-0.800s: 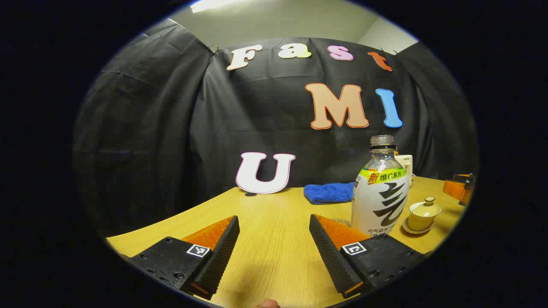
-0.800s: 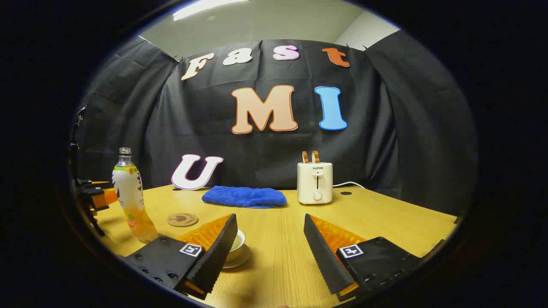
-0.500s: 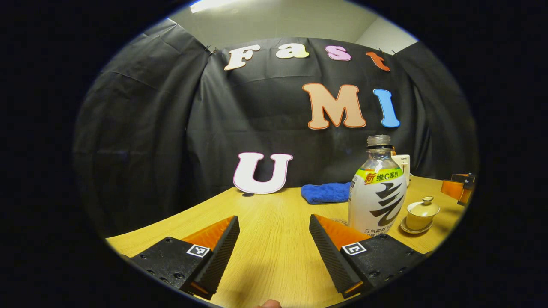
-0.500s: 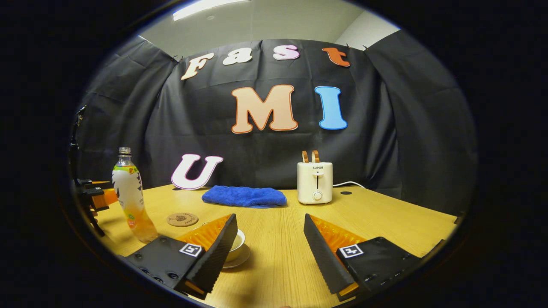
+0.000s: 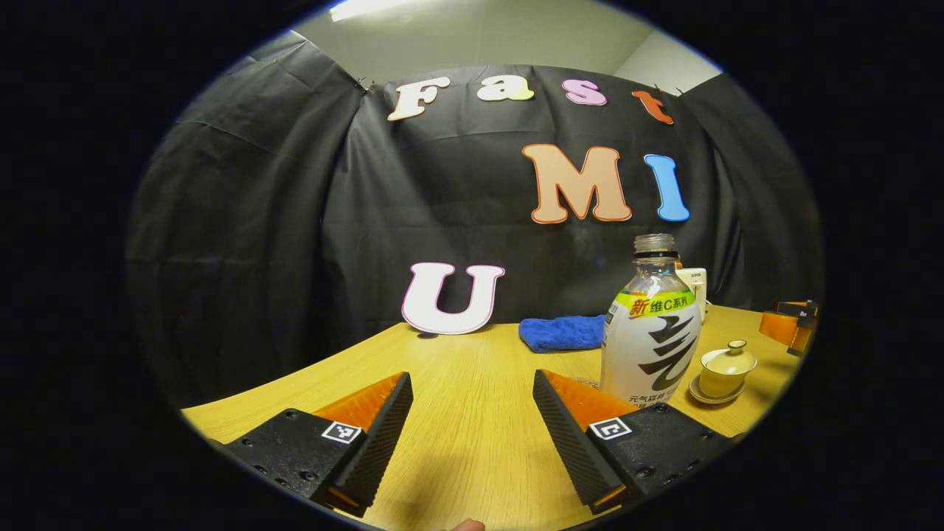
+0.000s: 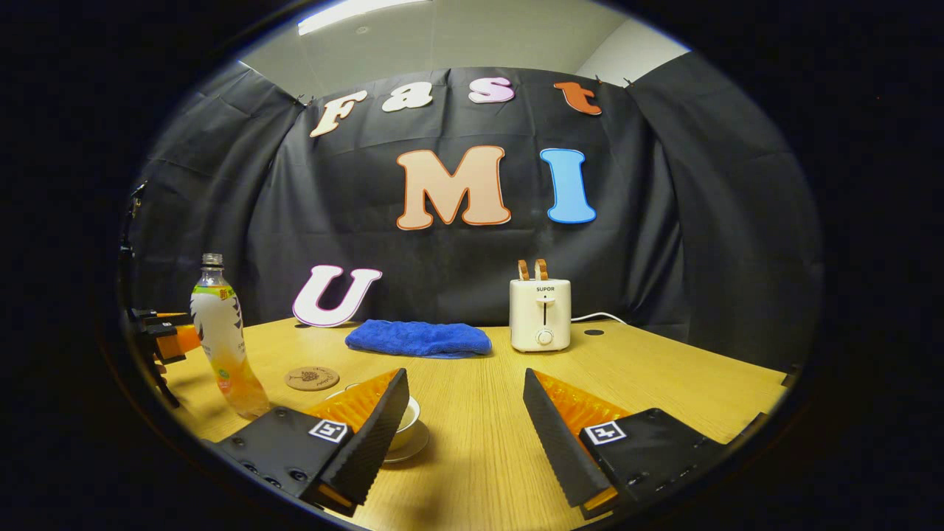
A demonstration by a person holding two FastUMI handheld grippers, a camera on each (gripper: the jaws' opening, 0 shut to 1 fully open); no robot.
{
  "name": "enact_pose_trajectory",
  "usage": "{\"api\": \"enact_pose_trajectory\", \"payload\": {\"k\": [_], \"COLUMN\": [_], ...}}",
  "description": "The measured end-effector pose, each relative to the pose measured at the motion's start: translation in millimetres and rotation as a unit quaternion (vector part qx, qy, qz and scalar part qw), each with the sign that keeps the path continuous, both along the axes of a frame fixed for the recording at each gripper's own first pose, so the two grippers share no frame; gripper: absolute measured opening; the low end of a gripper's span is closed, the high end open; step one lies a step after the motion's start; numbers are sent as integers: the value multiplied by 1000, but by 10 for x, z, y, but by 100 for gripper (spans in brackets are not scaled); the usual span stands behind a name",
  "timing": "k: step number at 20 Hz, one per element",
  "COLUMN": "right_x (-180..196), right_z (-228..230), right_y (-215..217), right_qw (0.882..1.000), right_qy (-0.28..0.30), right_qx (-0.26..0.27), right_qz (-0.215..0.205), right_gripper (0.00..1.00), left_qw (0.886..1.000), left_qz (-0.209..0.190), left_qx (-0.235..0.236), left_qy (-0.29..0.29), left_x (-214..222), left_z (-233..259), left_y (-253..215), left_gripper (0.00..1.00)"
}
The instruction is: Open the teacup lid with one hand, grasp the water bottle and pour water into the teacup with the other hand; after pouring, place the water bottle on the coaster and then close the teacup lid.
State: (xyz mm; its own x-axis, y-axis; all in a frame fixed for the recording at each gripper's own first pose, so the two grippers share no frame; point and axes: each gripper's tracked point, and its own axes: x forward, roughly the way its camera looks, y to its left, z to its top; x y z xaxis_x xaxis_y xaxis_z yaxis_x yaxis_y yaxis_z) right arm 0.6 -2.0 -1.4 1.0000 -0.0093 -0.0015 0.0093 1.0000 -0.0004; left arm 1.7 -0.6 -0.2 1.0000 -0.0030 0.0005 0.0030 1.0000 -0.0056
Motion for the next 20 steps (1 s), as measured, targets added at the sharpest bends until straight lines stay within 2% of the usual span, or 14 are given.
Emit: {"api": "enact_pose_trajectory", "payload": {"k": [4, 5, 6, 8, 11, 12, 13, 14, 15, 16, 17, 18, 20], "right_x": [4, 6, 7, 13, 11, 24, 24, 26, 19, 22, 29, 45, 81], "right_z": [-9, -8, -10, -11, -18, -26, -40, -24, 29, 112, 174, 199, 153], "right_y": [-27, -24, -20, -16, 14, 16, 32, 69, 89, 120, 161, 211, 314], "right_qw": [1000, 1000, 1000, 1000, 1000, 1000, 1000, 1000, 1000, 1000, 999, 999, 998], "right_qy": [0, 0, 0, 0, 2, 5, 10, 13, 9, 1, -5, -5, 8], "right_qx": [0, 0, 0, 0, 0, 1, 0, -1, -3, -6, -9, -14, -19], "right_qz": [-5, -5, -6, -4, 6, 7, 11, 16, 21, 26, 31, 38, 53], "right_gripper": [94, 99, 94, 94, 94, 99, 94, 99, 99, 94, 99, 94, 100], "left_qw": [1000, 1000, 1000, 1000, 1000, 1000, 1000, 1000, 1000, 1000, 1000, 1000, 1000], "left_qz": [0, 1, 1, 2, 3, 3, 4, 5, 6, 6, 7, 8, 9], "left_qx": [0, 0, 0, 0, -1, -1, -1, -1, -1, -1, -1, -1, -2], "left_qy": [0, 0, 0, 0, 0, 1, 1, 1, 1, 1, 1, 1, 2], "left_x": [3, -5, -5, -3, 1, -8, -9, -9, -3, -1, -3, -3, -6], "left_z": [-7, -7, 0, -8, 0, -5, -5, -8, -9, -10, 0, -16, -15], "left_y": [-6, 4, 7, 2, 10, 10, 11, 19, 18, 20, 25, 26, 30], "left_gripper": [95, 95, 95, 96, 95, 96, 96, 96, 96, 96, 96, 96, 96]}}
